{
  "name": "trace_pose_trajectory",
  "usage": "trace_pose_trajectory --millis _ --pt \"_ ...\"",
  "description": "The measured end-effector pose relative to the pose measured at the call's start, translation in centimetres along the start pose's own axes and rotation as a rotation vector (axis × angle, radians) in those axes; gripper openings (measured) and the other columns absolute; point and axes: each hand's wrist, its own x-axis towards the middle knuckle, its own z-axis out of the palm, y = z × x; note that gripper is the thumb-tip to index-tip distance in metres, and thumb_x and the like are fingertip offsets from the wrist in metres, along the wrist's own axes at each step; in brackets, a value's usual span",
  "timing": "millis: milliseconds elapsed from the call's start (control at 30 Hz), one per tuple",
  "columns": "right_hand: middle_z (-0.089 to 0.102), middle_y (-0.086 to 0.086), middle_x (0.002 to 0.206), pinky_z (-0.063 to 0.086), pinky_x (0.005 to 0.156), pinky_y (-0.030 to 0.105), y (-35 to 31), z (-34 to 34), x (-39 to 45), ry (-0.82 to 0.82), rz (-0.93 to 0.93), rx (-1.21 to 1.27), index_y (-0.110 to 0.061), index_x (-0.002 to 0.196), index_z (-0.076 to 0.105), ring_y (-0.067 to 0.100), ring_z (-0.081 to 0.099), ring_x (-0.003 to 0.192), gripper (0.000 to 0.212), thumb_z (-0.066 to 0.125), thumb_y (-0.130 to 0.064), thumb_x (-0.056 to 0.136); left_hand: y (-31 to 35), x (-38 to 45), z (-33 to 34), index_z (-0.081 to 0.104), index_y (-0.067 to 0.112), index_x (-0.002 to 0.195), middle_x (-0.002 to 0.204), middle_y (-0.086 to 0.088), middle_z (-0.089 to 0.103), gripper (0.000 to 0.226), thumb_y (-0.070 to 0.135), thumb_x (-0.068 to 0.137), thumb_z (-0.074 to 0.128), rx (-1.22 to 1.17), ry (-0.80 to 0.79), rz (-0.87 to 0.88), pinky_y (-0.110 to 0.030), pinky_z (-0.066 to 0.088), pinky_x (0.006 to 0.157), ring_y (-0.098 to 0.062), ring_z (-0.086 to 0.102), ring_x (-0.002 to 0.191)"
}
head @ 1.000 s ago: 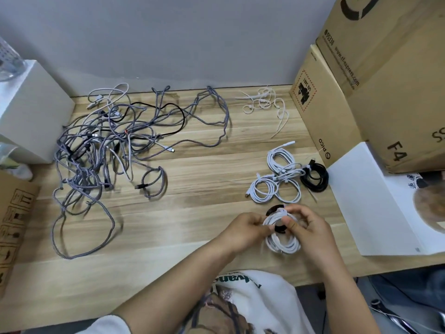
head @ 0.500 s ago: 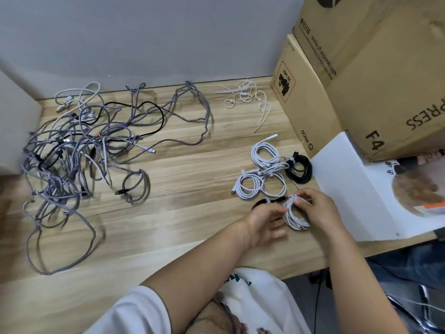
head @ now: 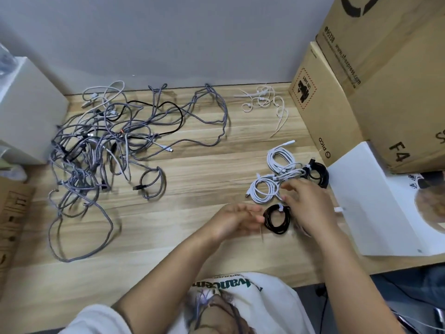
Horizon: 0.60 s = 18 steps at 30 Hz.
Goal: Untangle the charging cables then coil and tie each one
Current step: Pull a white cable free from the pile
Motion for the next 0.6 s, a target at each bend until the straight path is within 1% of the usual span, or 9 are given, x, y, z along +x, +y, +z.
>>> trace_pose_trajectory --millis 67,167,233,333,367,433,467,533,600 --pt "0.068 0.001 0.100 0.046 0.083 0.035 -3.6 1.0 0.3 -0.033 -0.111 0.205 -0.018 0.101 0.069 0.021 0.061 0.096 0.017 0.066 -0.017 0.084 -0.2 -1.7 -2.6 0.060 0.010 0.110 0.094 -0.009 0.066 0.024 0.003 0.088 0.053 0.003 0.184 0.074 -0.005 0.041 0.055 -0.013 0.057 0.080" --pt "0.067 0.002 0.099 0.047 0.085 0.036 -8.7 3.7 1.0 -0.171 -0.276 0.353 -0.017 0.099 0.069 0.018 0.061 0.093 0.015 0.065 -0.015 0.085 -0.7 -3.5 -6.2 0.060 0.003 0.108 0.091 -0.012 0.063 0.024 -0.004 0.086 0.053 -0.064 0.449 0.235 -0.004 0.041 0.052 -0.010 0.057 0.072" --pt "0.063 0.002 0.107 0.045 0.087 0.034 -12.1 6.0 1.3 -0.254 -0.366 0.332 -0.017 0.107 0.066 0.019 0.059 0.098 0.020 0.062 -0.017 0.087 -1.5 -4.2 -8.8 0.057 0.004 0.107 0.088 -0.008 0.062 0.025 -0.009 0.088 0.047 -0.127 0.612 0.324 -0.006 0.043 0.053 -0.004 0.059 0.067" --pt "0.051 0.002 0.131 0.039 0.097 0.034 -16.4 8.9 1.8 -0.320 -0.504 0.237 -0.017 0.127 0.052 0.023 0.048 0.118 0.040 0.060 -0.020 0.088 -3.0 -4.3 -11.9 0.053 0.009 0.110 0.095 -0.005 0.061 0.031 -0.011 0.088 0.045 -0.194 0.855 0.352 -0.009 0.045 0.058 -0.009 0.058 0.079" --pt "0.044 0.002 0.140 0.036 0.102 0.035 -17.6 9.6 2.1 -0.341 -0.547 0.194 -0.018 0.134 0.045 0.023 0.042 0.126 0.047 0.059 -0.020 0.088 -3.6 -4.2 -12.7 0.051 0.011 0.111 0.096 -0.004 0.059 0.032 -0.011 0.088 0.045 -0.233 0.914 0.336 -0.010 0.044 0.058 -0.009 0.055 0.079" --pt "0.028 -0.002 0.153 0.028 0.109 0.037 -19.3 10.6 2.8 -0.400 -0.582 0.110 -0.021 0.144 0.031 0.020 0.027 0.138 0.060 0.058 -0.021 0.090 -4.4 -4.1 -13.9 0.047 0.012 0.112 0.096 -0.004 0.055 0.030 -0.008 0.090 0.046 -0.335 0.965 0.283 -0.017 0.044 0.061 -0.009 0.052 0.075" --pt "0.021 -0.003 0.156 0.025 0.111 0.037 -19.9 11.1 3.1 -0.438 -0.582 0.067 -0.022 0.146 0.025 0.019 0.021 0.141 0.064 0.057 -0.021 0.091 -4.8 -4.1 -14.4 0.048 0.013 0.110 0.095 -0.004 0.054 0.026 -0.005 0.091 0.047 -0.388 0.955 0.257 -0.021 0.044 0.064 -0.010 0.051 0.076" --pt "0.014 -0.004 0.158 0.021 0.113 0.038 -20.3 12.0 3.6 -0.514 -0.569 -0.011 -0.023 0.148 0.019 0.019 0.014 0.144 0.069 0.057 -0.022 0.091 -5.1 -4.1 -15.0 0.050 0.014 0.103 0.091 -0.003 0.054 0.019 -0.002 0.093 0.047 -0.479 0.902 0.222 -0.025 0.045 0.068 -0.011 0.052 0.079" --pt "0.014 -0.004 0.158 0.020 0.113 0.038 -20.1 12.8 3.8 -0.568 -0.560 -0.067 -0.024 0.149 0.018 0.019 0.014 0.144 0.070 0.057 -0.025 0.091 -5.1 -3.9 -15.4 0.049 0.012 0.110 0.097 -0.004 0.055 0.021 -0.001 0.093 0.047 -0.501 0.875 0.215 -0.026 0.045 0.070 -0.013 0.054 0.087"
